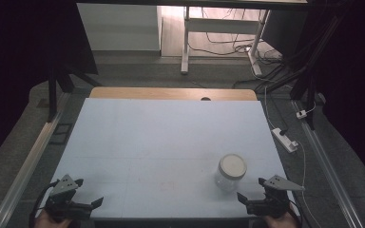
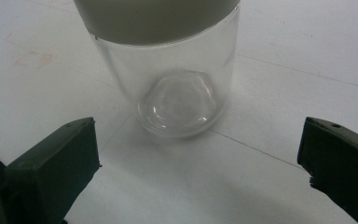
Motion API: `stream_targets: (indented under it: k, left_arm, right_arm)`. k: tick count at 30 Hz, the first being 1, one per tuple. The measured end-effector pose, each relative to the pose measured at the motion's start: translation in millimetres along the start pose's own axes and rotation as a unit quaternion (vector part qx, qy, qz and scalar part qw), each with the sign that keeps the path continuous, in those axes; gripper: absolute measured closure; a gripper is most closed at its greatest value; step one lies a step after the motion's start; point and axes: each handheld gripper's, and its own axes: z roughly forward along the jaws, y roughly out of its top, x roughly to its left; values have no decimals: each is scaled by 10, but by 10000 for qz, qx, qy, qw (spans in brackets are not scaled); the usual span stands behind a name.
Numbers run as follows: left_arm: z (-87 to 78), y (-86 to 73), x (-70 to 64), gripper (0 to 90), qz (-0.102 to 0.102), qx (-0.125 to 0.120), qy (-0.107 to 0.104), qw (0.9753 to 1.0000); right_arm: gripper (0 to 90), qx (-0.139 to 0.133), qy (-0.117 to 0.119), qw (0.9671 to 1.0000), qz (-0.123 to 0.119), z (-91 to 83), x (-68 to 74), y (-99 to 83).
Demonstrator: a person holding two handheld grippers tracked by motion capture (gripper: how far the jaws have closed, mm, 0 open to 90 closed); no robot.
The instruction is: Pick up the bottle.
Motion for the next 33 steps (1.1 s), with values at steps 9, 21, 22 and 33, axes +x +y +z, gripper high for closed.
stream_targets:
  k: [9,21,22,33]
  left_arm:
    - [7,2,13,0,-68,22,-15,10000]
    - [9,3,22,0,-94,41,-51,9999]
    - [9,3,22,0,-92,38,-52,9999]
    - [11,4,17,0,-76,51,-57,9999]
  right_arm:
    - [0,-41,140,9999,-80,7,25,48]
    - [0,-34,211,9990,-405,120,93,124]
    - [0,-30,213,9989,-405,137,96,134]
    - [0,-7,113,9994,-319,251,93,210]
